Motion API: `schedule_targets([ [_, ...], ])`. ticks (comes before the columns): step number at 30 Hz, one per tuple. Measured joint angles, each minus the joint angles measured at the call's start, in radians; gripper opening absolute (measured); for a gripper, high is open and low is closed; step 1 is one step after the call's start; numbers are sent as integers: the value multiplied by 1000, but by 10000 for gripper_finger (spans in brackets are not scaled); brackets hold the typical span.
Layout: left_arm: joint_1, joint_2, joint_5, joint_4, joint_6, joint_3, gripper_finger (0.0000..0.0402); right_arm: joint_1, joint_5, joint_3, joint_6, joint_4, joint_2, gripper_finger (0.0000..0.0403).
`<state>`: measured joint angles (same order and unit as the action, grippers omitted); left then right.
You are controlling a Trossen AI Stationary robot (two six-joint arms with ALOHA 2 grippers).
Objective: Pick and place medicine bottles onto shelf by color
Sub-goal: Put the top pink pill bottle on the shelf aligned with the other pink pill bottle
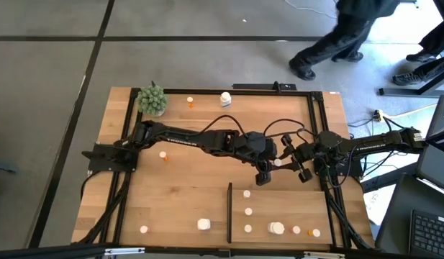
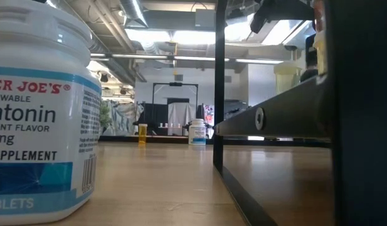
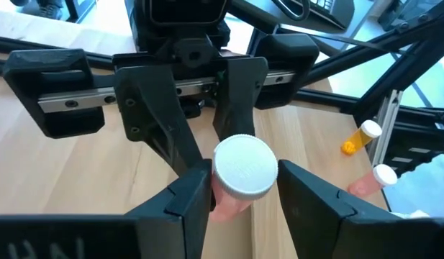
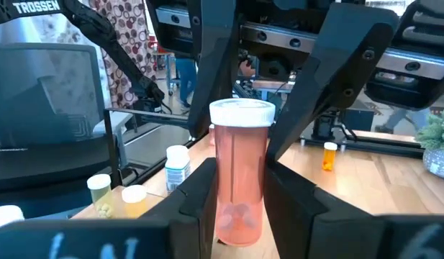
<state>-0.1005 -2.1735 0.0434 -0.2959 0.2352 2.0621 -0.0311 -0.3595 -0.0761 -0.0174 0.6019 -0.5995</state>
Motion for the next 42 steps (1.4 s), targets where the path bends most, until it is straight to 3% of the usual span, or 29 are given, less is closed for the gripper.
schedule_targets([
  [25,-12,2,103,-57,28,1,144,0,38,0,1,22,0,103],
  [33,-30,8,244,-78,10,1,144,1,44,0,1,31,0,103],
  [42,-29,32,260,-90,22,0,144,1,50,0,2,65,0,103],
])
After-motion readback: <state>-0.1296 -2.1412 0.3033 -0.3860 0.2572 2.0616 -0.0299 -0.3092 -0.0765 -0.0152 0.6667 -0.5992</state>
